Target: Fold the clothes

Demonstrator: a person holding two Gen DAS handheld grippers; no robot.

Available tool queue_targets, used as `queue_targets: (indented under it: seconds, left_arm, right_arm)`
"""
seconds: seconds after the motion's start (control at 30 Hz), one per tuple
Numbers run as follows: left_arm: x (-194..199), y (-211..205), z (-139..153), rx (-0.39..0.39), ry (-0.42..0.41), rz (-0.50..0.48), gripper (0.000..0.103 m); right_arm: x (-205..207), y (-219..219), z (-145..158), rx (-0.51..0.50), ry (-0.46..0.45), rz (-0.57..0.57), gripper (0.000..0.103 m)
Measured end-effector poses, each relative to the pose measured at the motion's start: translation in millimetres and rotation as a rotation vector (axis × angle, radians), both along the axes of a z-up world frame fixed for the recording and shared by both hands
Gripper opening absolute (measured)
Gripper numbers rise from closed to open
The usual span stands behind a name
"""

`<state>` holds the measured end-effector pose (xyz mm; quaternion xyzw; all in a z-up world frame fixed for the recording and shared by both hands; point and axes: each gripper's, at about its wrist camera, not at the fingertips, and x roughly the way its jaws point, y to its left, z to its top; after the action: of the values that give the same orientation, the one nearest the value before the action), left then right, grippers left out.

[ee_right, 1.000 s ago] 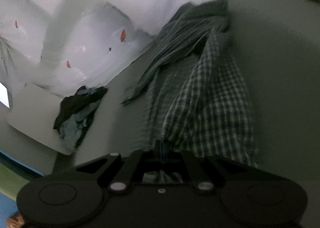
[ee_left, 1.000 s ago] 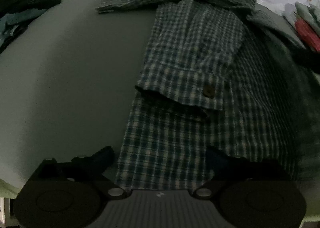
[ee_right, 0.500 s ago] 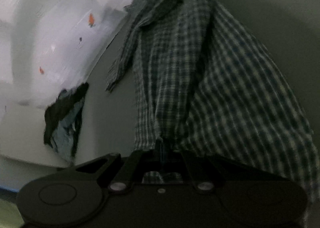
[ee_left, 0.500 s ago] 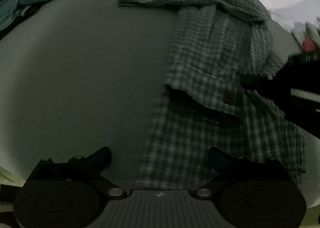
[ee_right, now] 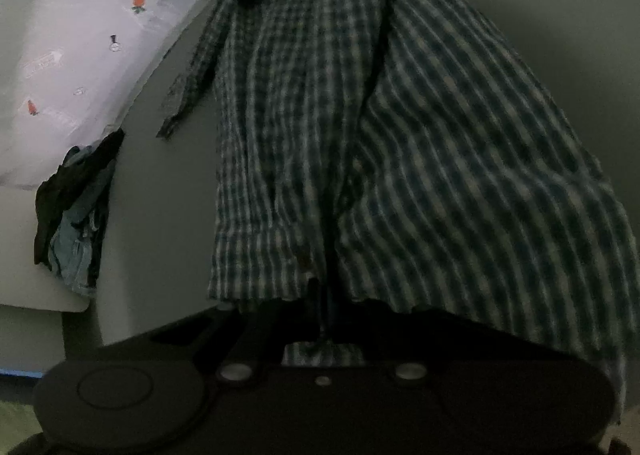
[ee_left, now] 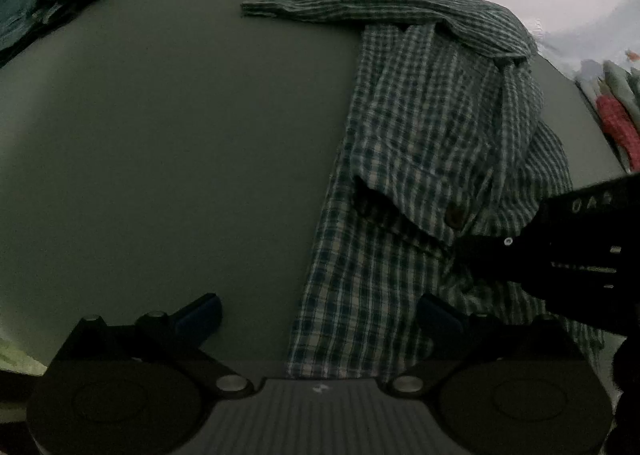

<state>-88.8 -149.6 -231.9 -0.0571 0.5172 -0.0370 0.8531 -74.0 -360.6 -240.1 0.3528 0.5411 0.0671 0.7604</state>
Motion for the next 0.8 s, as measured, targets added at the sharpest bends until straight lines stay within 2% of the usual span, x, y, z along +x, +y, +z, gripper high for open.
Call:
queue_targets:
  seconds: [0.1,0.13,0.27,0.37,0.4,0.5,0.57,0.67,0.8]
  left_arm:
    - [-1,-3,-1,0.019,-0.002,-0.024,0.103]
    - [-1,-4,-1,0.028,0.0,-0.029,0.103]
    - [0,-11,-3,0.076,0.002,-0.06,0.103]
    - [-2,-17,-5,0.118,-0.003,-0.086,0.103]
    - [-3,-19,-5,0.129,-0.004,-0.092,0.103]
    - [1,-19,-5,0.127,0.015,-0.093,0.103]
    - [5,-19,-4,0.129,0.038,-0.098,0.103]
    - [13,-19,-2,0.127,0.079,-0.086,0.103]
    - [21,-15,10,0.102,0.106,-0.038,0.103]
  right_arm:
    - [3,-2,8,-0.001,0.002,0.02,0.022]
    - [4,-2,11,-0.001,0.002,0.026,0.024]
    - [10,-14,15,-0.045,-0.038,0.005,0.023]
    - [10,-20,-1,-0.037,0.0,-0.026,0.021]
    - [8,-21,-4,-0.029,-0.006,-0.023,0.016]
    - [5,-26,-10,0.019,-0.002,-0.031,0.017]
    - [5,-31,-14,0.094,0.024,-0.045,0.02]
    - [5,-39,-10,0.147,0.021,-0.031,0.022]
    - [6,-62,4,0.222,-0.039,-0.055,0.028]
